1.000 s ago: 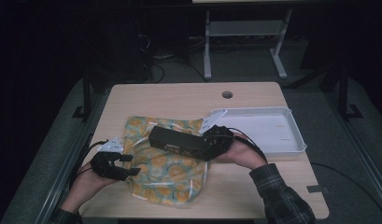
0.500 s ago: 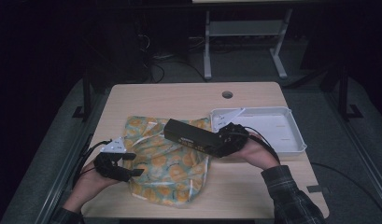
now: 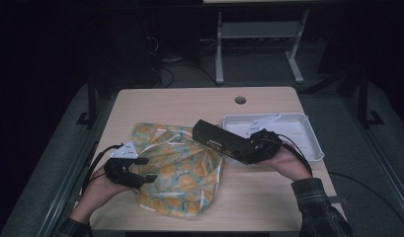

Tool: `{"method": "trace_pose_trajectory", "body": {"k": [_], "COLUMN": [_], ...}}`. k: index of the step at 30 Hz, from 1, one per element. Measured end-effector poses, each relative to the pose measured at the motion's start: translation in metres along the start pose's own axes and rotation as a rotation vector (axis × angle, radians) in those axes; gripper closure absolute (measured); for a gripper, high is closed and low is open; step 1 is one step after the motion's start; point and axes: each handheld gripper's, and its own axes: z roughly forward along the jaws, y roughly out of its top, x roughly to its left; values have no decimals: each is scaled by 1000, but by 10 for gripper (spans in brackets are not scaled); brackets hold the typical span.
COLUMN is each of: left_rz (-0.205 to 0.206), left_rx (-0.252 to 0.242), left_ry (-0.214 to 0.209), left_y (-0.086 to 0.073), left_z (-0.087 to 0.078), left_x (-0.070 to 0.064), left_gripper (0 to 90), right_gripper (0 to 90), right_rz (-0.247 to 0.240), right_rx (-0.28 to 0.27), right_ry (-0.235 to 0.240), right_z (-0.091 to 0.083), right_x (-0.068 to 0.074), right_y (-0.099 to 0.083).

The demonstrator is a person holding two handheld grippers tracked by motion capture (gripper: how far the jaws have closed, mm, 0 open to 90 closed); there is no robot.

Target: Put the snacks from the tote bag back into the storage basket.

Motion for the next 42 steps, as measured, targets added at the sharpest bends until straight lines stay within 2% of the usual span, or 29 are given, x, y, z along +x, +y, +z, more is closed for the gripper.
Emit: {"method": "trace_pose_trajectory", "body": {"k": [11, 17, 22, 24, 25, 28, 31, 34, 42], "left_rz": [19, 25, 31, 52, 44, 53, 46, 58, 54], "left_rx": [-9, -13, -16, 8, 6, 22, 13, 22, 19], "left_ry": [-26, -17, -6, -4, -6, -8, -15, -17, -21], "left_y": [9, 13, 10, 8, 7, 5, 4, 3, 2], "left_z": [9, 11, 12, 14, 15, 18, 18, 19, 20], "left_x": [-3, -2, -3, -3, -3, -4, -5, -5, -6], "left_gripper": [282, 278, 276, 273, 272, 268, 267, 267, 267], "right_gripper": [417, 417, 417, 417, 417, 417, 417, 417, 417], "right_rz": [44, 81, 93, 96, 105, 115, 134, 159, 206], "right_rx": [-10, -3, -7, -4, -6, 2, 7, 0, 34], "right_ry": [-58, -94, -114, -120, -124, -142, -166, -182, -217], "right_z": [-15, -21, -23, -23, -23, -23, -23, -23, -22], "right_x": [-16, -26, -34, -38, -40, -46, -53, -59, -73], "right_y": [-20, -28, -33, -35, -35, -39, -43, -49, -64]}}
